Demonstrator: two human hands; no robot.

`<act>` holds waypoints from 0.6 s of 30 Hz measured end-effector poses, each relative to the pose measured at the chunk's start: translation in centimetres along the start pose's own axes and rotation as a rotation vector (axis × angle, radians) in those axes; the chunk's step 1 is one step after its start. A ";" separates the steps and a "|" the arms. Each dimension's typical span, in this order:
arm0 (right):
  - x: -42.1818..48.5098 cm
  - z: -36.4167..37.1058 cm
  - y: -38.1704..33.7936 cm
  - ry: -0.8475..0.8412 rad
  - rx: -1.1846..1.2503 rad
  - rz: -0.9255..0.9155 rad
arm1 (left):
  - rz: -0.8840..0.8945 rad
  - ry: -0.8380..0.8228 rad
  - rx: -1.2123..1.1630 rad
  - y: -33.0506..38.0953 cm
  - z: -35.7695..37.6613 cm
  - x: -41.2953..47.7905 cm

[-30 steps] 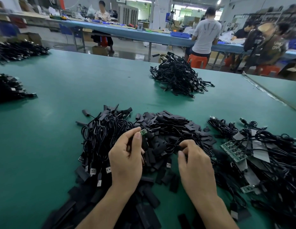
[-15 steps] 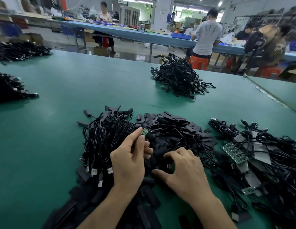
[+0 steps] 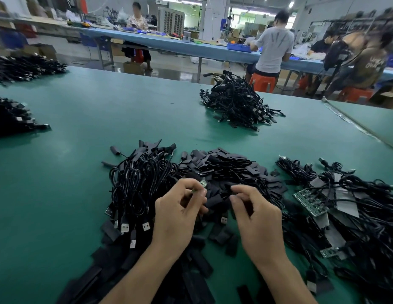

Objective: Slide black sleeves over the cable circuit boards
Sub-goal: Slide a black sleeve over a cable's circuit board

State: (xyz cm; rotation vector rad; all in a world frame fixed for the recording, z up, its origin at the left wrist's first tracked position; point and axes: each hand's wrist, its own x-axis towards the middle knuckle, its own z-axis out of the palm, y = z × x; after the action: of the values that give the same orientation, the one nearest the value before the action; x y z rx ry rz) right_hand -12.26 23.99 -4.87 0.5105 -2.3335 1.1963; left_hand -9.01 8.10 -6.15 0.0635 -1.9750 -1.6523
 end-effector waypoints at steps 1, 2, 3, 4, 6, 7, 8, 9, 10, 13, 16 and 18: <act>0.0 0.0 0.2 0.006 0.075 0.044 | -0.012 -0.042 0.005 -0.1 0.0 0.0; 0.1 0.0 0.4 -0.003 0.174 0.093 | -0.023 -0.084 0.012 -0.1 0.0 -0.1; 0.2 0.0 0.4 -0.021 0.294 0.141 | -0.032 -0.124 0.014 0.0 0.1 -0.1; 0.2 0.0 0.4 -0.034 0.406 0.177 | -0.038 -0.158 0.006 0.0 0.1 -0.2; 0.2 0.1 0.2 -0.057 0.547 0.202 | -0.048 -0.195 -0.031 0.1 0.1 -0.2; 0.2 0.2 0.1 -0.075 0.584 0.204 | -0.059 -0.194 -0.056 0.2 0.1 -0.2; 0.1 0.3 0.0 -0.096 0.599 0.205 | -0.075 -0.185 -0.084 0.2 0.1 -0.1; 0.0 0.3 0.0 -0.119 0.594 0.205 | -0.093 -0.173 -0.113 0.3 0.0 -0.1; -0.1 0.4 -0.1 -0.138 0.571 0.202 | -0.107 -0.160 -0.136 0.3 0.0 0.0; -0.3 0.5 0.0 -0.179 0.456 0.169 | -0.122 -0.139 -0.161 0.4 -0.2 0.1; -0.4 0.5 -0.1 -0.168 0.272 0.054 | -0.126 -0.137 -0.155 0.4 -0.2 0.1; -0.4 0.5 0.0 -0.131 0.185 -0.015 | -0.131 -0.141 -0.161 0.4 -0.1 0.1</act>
State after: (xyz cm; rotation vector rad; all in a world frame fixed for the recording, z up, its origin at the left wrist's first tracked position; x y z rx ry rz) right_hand -12.02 23.62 -5.33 0.6881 -2.3338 1.4184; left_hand -8.94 8.03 -5.77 0.0168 -1.9682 -1.9430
